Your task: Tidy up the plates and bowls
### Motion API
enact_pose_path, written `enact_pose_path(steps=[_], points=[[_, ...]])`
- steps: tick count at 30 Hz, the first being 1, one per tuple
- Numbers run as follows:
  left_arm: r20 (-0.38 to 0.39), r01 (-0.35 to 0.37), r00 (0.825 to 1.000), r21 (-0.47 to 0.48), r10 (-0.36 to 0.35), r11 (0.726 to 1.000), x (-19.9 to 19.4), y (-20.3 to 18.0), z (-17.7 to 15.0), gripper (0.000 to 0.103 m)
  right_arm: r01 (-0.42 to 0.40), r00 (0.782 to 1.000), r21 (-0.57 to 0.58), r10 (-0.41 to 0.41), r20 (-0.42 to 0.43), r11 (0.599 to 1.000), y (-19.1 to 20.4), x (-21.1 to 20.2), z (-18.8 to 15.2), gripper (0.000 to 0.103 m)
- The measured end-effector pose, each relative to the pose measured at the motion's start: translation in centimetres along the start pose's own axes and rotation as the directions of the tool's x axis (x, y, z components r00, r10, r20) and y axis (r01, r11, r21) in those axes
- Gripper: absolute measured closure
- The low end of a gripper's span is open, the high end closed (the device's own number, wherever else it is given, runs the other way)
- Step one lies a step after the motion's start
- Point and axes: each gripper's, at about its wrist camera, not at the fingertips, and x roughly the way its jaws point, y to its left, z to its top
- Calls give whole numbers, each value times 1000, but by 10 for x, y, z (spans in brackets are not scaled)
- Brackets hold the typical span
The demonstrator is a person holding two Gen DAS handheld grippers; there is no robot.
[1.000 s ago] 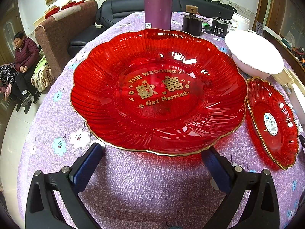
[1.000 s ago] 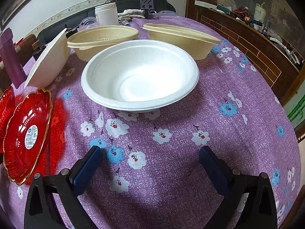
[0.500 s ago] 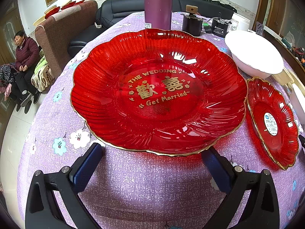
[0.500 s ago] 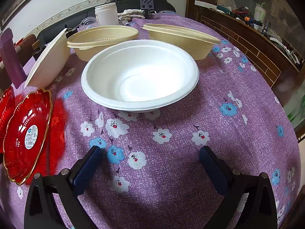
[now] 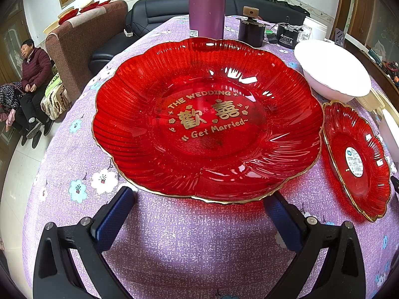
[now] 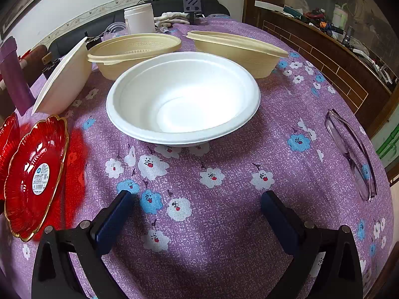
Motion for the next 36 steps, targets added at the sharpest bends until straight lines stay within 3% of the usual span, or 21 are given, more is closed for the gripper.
enact_pose_path(steps=[12, 17, 19, 23, 28, 36], points=[[-16, -5, 1000, 8, 5, 1000, -3, 0, 0, 0, 15, 1000, 12, -15, -1, 1000, 5, 1, 0, 1], [27, 59, 998, 46, -60, 997, -27, 4, -17, 0, -40, 997, -47, 37, -74, 998, -3, -5, -1, 1], [46, 72, 996, 79, -76, 994, -39, 2, -29, 0, -31, 998, -68, 27, -57, 997, -7, -16, -7, 1], [78, 108, 990, 99, -116, 989, -57, 5, -43, 0, -116, 993, -110, 116, -6, 987, -6, -48, -19, 1], [127, 103, 986, 78, -112, 992, -74, 18, -41, 0, -280, 952, -173, 296, 78, 944, 13, -89, -21, 0], [161, 76, 984, 33, -80, 997, -88, 43, -40, 0, -390, 894, -315, 438, 94, 865, 70, -120, -16, 0]])
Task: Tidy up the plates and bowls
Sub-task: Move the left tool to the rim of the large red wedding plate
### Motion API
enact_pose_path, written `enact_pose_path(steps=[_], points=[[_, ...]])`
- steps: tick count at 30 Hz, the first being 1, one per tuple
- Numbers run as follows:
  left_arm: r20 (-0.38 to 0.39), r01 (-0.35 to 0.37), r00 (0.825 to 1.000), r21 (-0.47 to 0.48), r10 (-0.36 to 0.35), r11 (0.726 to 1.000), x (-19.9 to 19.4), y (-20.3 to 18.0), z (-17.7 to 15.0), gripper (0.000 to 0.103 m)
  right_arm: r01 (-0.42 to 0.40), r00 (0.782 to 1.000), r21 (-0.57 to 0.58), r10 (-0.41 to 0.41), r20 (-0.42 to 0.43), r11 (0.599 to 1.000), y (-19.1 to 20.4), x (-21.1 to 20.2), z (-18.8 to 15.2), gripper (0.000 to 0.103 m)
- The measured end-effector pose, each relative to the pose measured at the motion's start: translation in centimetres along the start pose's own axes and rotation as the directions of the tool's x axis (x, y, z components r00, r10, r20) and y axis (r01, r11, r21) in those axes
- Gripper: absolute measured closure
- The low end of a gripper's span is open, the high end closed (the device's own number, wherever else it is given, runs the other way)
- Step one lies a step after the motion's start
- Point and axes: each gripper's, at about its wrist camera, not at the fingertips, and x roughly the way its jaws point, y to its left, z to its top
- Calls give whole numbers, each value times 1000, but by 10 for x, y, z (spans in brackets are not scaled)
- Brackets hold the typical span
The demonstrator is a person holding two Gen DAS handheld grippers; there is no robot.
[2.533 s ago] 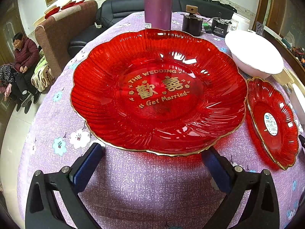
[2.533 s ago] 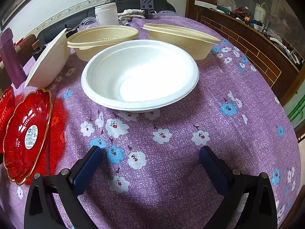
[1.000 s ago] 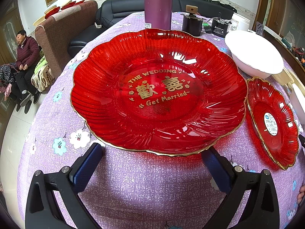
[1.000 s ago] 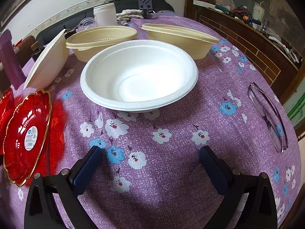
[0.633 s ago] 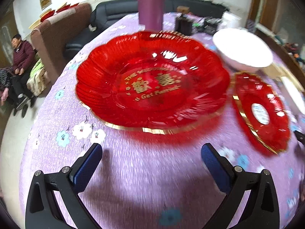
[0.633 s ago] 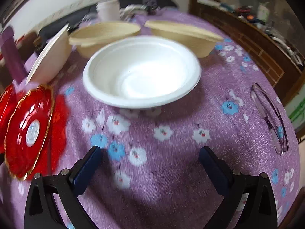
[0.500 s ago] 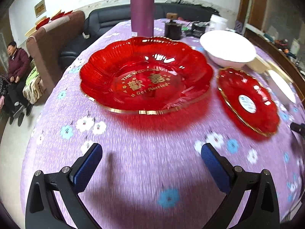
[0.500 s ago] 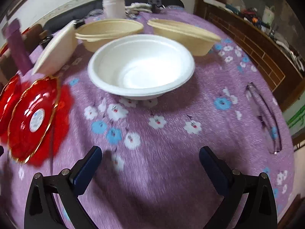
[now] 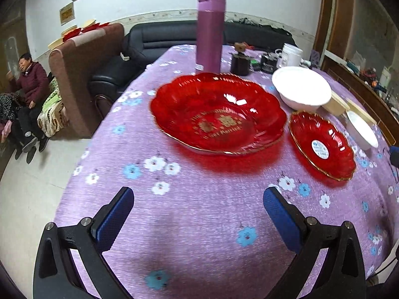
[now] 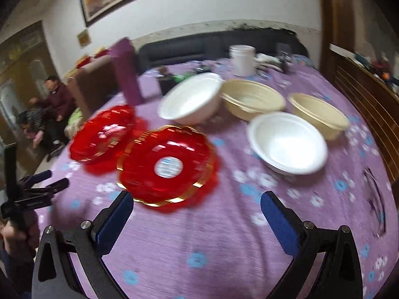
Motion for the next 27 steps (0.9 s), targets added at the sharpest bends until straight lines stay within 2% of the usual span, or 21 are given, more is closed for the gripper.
enact_pose_path(steps=[8, 11, 15, 18, 20, 23, 25, 27], points=[[15, -33, 999, -24, 33, 999, -12, 22, 3, 0, -41, 998, -119, 36, -42, 992, 61, 17, 25, 1], [6, -35, 999, -37, 35, 999, -13, 30, 6, 0, -101, 993, -104, 95, -65, 989, 71, 24, 34, 6], [11, -35, 999, -48, 36, 998, -18, 38, 9, 0, -165, 984, -74, 160, -80, 983, 80, 32, 46, 7], [24, -35, 999, -59, 37, 998, -24, 43, 8, 0, -171, 984, -89, 165, -67, 981, 92, 35, 55, 7], [32, -25, 999, -69, 28, 997, -28, 46, 6, 0, -187, 981, -62, 183, -64, 980, 93, 36, 58, 7], [35, -25, 999, -80, 28, 996, -34, 49, 3, 0, -265, 962, 71, 269, -48, 962, 84, 39, 61, 7], [42, -23, 999, -83, 27, 996, -39, 51, 3, 0, -265, 961, 135, 272, -41, 955, 80, 38, 63, 6], [50, -28, 998, -83, 33, 996, -46, 51, 3, 0, -255, 964, 135, 263, -40, 957, 84, 33, 67, 6]])
